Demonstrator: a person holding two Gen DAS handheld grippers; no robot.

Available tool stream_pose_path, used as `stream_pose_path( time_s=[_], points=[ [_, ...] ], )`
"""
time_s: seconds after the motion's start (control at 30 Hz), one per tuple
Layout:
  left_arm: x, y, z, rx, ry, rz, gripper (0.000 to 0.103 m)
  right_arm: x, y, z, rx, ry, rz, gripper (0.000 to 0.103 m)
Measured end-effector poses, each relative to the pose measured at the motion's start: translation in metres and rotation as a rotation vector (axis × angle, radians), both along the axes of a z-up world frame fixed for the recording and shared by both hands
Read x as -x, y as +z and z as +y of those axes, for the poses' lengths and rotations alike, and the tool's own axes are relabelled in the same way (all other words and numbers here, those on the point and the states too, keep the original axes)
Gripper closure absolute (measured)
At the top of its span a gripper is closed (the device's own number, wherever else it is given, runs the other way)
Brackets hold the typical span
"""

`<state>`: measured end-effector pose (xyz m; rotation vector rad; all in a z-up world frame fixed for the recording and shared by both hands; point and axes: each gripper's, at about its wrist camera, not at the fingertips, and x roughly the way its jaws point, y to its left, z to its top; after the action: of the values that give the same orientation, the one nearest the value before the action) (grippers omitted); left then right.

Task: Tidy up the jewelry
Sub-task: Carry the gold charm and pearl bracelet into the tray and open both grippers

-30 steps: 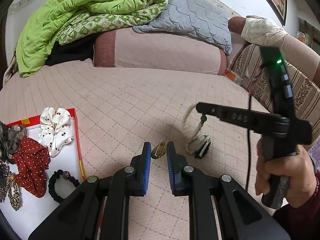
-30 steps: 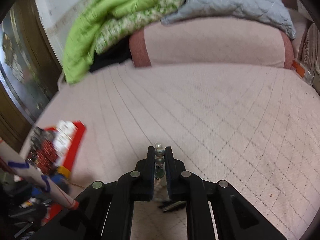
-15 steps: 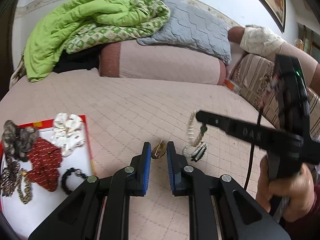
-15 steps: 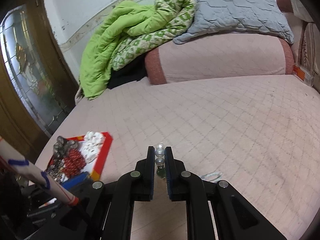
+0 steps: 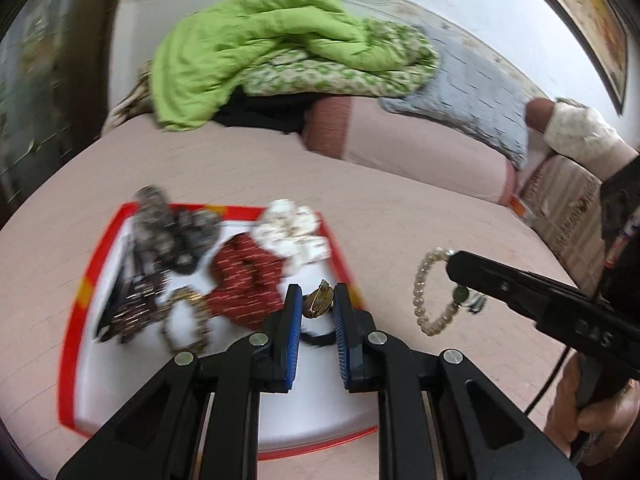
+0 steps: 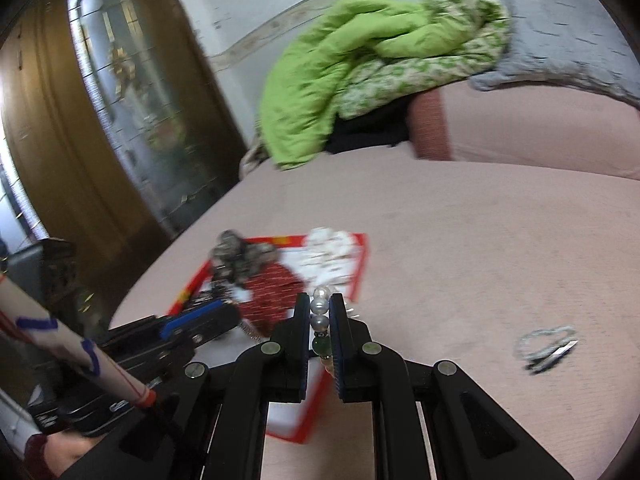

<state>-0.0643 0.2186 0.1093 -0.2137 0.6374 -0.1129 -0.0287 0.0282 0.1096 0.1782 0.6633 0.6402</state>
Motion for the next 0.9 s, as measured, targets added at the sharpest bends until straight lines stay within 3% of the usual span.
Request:
stream_pose_path(
  time_s=[0.3,0.53,0.9],
  points=[
    [-0.006,-0.028,0.035,0.024,0.049,0.09,0.088,0.014,-0.022,0.057,-0.009,0.138,0.07,0.093],
    [-0.022,-0.041,0.028,0.011,0.036,0.141,0.088,-0.002,-0.051,0.058,0.036,0.123,0.134,0.093],
    [-0.034,-0.051,0.016,-0.022,0.031,0.188,0.088,-0.009,-0.069,0.055,0.106,0.093,0.163,0.093]
  ],
)
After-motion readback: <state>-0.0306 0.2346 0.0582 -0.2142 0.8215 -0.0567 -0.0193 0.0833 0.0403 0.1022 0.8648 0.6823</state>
